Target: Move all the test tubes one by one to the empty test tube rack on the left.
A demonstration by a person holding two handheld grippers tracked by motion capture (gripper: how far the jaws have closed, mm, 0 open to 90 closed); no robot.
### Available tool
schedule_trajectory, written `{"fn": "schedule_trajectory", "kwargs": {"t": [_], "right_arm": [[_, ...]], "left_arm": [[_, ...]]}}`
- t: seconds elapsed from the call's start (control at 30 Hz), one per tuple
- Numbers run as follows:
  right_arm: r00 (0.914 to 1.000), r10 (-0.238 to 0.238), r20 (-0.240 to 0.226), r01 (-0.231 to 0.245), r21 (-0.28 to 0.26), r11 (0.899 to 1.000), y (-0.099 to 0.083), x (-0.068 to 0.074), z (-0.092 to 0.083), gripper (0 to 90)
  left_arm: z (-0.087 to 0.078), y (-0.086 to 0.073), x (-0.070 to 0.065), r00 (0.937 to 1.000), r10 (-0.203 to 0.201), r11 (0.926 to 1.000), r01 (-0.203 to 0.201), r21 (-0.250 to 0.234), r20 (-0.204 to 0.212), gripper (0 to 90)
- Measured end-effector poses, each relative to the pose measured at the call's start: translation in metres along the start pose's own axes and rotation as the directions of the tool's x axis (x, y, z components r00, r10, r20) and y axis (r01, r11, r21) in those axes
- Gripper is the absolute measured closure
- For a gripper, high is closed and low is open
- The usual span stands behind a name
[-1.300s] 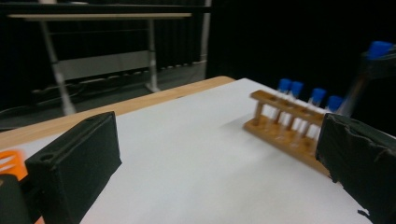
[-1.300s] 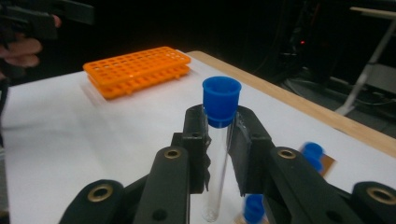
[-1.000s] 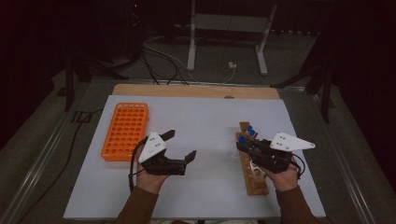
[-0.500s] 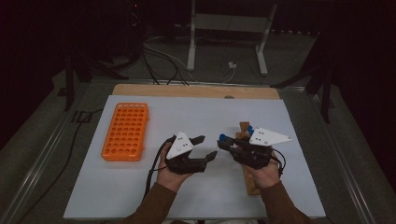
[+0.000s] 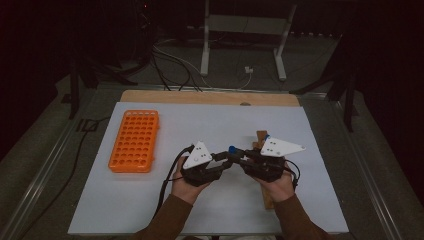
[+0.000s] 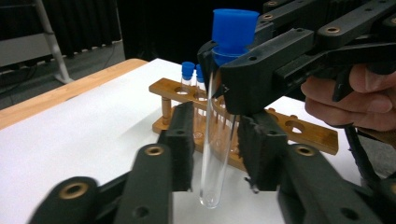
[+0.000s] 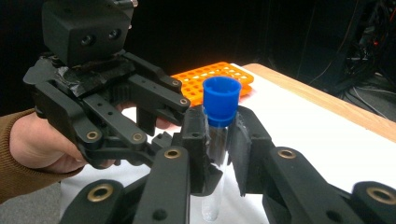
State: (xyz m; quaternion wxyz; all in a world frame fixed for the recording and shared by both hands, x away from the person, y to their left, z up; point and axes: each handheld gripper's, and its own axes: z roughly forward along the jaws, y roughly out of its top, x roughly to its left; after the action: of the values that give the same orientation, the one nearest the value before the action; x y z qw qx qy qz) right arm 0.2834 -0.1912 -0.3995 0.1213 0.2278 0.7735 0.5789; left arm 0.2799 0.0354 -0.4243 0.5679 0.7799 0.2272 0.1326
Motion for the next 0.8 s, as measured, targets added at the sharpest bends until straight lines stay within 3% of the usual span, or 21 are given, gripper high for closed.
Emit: {"fn": "schedule_trajectory", "kwargs": {"t": [0.3, 0.47, 0.5, 0.53, 0.63, 0.67, 0.73, 0.8], "right_arm": [[0.9998, 0.007, -0.017, -0.007, -0.002, 1.000, 0.000, 0.000, 0.000, 75.6], [0.9998, 0.018, -0.007, -0.018, -0.027, 0.999, 0.001, -0.002, -0.007, 56.7], [0.9997, 0.025, 0.006, -0.025, -0.032, 0.999, 0.002, -0.003, -0.012, 48.7], [0.9997, 0.025, 0.006, -0.025, -0.032, 0.999, 0.002, -0.003, -0.012, 48.7], [0.9974, 0.034, 0.064, -0.031, -0.036, 0.999, -0.001, -0.009, -0.021, 34.2], [0.9974, 0.034, 0.064, -0.031, -0.036, 0.999, -0.001, -0.009, -0.021, 34.2], [0.9924, 0.047, 0.114, -0.043, -0.034, 0.998, -0.006, -0.013, -0.028, 23.1], [0.9901, 0.054, 0.130, -0.049, -0.036, 0.998, -0.008, -0.015, -0.031, 19.9]], "left_arm": [[-0.001, -0.001, -0.001, 0.9996, 0.028, 0.9996, -0.028, -0.010, 0.000, 78.1], [-0.004, -0.003, 0.007, 0.9998, 0.002, 1.0000, -0.002, -0.009, -0.021, 78.3], [-0.006, -0.004, 0.009, 0.9997, -0.009, 0.9999, 0.009, -0.014, -0.024, 78.4], [-0.008, -0.005, 0.011, 0.9995, -0.014, 0.9998, 0.013, -0.014, -0.027, 78.4], [-0.017, -0.007, 0.019, 0.9985, -0.035, 0.9990, 0.034, -0.029, -0.042, 78.4], [-0.020, -0.008, 0.022, 0.9979, -0.042, 0.9985, 0.040, -0.037, -0.048, 78.4], [-0.028, -0.010, 0.027, 0.9963, -0.057, 0.9975, 0.054, -0.046, -0.065, 78.5], [-0.036, -0.012, 0.033, 0.9941, -0.067, 0.9967, 0.062, -0.052, -0.086, 78.5]]}}
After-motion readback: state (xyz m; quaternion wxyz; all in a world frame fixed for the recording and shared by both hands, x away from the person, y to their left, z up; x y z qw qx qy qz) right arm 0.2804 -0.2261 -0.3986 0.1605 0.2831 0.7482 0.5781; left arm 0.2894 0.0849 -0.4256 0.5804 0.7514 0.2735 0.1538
